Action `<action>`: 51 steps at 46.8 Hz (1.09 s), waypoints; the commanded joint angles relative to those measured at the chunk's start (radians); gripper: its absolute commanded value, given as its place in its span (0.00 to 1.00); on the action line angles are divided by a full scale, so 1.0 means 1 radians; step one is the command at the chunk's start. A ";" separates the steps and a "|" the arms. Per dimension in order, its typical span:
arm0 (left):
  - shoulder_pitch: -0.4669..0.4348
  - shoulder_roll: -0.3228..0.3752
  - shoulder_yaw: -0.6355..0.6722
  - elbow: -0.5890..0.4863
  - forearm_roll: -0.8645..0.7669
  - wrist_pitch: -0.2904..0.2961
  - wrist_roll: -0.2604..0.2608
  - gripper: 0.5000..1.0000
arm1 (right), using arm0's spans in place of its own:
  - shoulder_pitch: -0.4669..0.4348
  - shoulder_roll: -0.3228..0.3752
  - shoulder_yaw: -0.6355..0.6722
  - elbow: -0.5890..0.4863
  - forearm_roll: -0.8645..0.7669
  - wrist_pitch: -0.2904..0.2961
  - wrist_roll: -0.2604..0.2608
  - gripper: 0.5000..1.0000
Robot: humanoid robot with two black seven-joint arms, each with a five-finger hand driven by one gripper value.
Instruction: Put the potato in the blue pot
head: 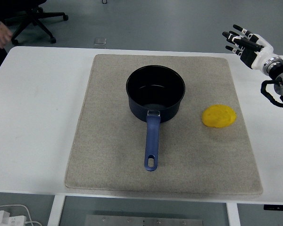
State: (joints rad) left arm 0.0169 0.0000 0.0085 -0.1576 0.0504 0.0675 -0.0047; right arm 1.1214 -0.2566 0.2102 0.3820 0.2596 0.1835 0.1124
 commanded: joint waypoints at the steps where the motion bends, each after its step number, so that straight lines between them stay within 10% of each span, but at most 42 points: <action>1: 0.000 0.000 -0.001 0.001 0.000 0.000 0.000 0.99 | 0.000 0.000 0.000 0.000 0.000 0.001 0.001 0.85; 34: 0.000 0.000 0.001 0.001 0.000 -0.002 0.000 0.99 | 0.000 -0.004 0.000 0.005 -0.016 0.022 0.000 0.85; 51: 0.002 0.000 0.001 0.001 0.000 -0.002 -0.001 0.99 | 0.001 -0.095 -0.006 0.017 -0.123 0.157 0.000 0.85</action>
State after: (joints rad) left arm 0.0171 0.0000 0.0092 -0.1565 0.0507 0.0659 -0.0061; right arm 1.1197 -0.3350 0.2031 0.3974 0.1459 0.3126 0.1127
